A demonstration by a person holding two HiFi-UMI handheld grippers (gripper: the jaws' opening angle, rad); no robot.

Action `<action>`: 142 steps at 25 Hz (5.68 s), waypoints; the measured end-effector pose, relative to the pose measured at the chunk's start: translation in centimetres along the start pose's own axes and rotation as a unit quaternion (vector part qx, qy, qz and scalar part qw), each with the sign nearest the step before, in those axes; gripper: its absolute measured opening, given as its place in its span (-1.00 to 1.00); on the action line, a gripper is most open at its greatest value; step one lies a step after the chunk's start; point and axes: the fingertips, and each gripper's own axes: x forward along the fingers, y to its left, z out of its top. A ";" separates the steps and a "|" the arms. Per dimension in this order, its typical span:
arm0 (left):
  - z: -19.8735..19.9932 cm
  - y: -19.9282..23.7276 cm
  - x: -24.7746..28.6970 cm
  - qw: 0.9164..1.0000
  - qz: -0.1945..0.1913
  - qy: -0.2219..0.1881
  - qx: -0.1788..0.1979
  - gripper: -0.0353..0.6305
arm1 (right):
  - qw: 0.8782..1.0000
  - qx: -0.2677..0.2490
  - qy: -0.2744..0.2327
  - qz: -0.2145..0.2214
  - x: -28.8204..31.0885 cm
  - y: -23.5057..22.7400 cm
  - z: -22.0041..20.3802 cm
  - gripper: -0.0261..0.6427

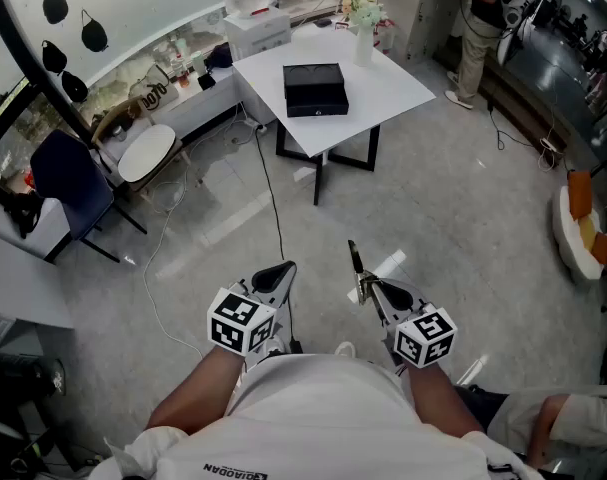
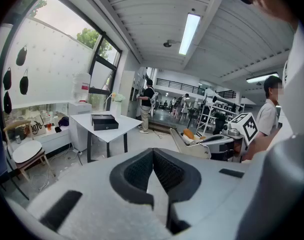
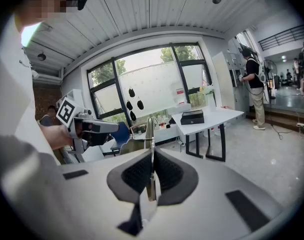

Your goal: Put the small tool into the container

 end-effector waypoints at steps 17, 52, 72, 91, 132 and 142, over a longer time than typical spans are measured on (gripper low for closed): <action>0.1 3.4 -0.1 0.999 -0.034 0.005 -0.009 -0.87 | 1.000 0.025 -0.003 -0.018 2.9 1.8 0.4 -0.89; -1.2 13.8 -1.3 0.997 -0.057 0.046 -0.031 -0.87 | 0.995 0.080 -0.005 -0.062 12.5 3.4 2.4 -0.89; 6.8 15.2 12.3 1.000 0.013 0.011 -0.025 -0.87 | 0.999 0.048 -0.005 0.010 16.8 -10.9 8.9 -0.89; 9.0 13.4 18.8 0.999 0.023 0.037 -0.018 -0.87 | 0.997 0.067 -0.003 0.025 15.9 -17.8 9.8 -0.89; 16.8 32.5 31.1 0.999 -0.001 0.039 -0.026 -0.87 | 0.999 0.018 0.048 0.018 36.5 -25.4 20.7 -0.89; 18.9 40.6 33.6 0.999 -0.013 0.045 -0.019 -0.87 | 0.995 -0.038 0.093 -0.004 44.8 -28.7 22.3 -0.89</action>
